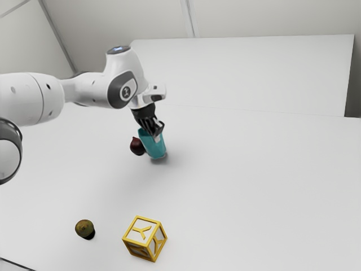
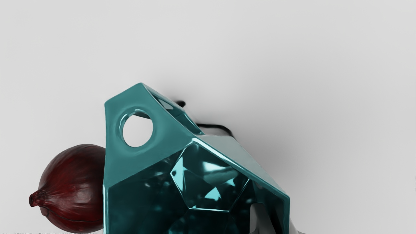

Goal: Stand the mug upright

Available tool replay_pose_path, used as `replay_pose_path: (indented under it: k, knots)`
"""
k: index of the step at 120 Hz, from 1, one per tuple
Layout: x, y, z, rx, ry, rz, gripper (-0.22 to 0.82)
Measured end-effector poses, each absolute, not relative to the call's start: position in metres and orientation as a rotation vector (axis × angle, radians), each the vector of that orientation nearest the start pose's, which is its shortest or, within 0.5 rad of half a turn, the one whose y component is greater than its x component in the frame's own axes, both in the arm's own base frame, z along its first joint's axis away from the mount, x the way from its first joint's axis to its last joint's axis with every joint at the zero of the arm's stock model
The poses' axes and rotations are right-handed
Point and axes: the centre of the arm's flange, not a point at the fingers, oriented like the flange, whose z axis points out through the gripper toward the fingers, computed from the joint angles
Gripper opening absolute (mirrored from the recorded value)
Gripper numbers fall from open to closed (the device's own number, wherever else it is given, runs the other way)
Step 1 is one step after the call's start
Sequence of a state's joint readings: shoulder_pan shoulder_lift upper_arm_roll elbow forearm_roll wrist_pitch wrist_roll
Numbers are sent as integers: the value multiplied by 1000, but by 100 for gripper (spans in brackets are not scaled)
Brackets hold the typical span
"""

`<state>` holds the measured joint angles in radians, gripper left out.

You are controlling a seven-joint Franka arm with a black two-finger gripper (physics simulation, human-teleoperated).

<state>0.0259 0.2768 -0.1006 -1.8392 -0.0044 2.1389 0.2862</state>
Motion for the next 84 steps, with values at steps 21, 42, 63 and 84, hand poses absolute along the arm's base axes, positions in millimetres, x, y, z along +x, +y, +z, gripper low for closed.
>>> replay_pose_path:
  k: [21,42,63,84]
  knots:
    - [622,-46,371,-3142,483,-35,-2]
    - [623,-47,371,-3155,425,-47,31]
    - [627,-48,426,-3155,385,-135,47]
    - [609,-36,597,-3146,319,-316,54]
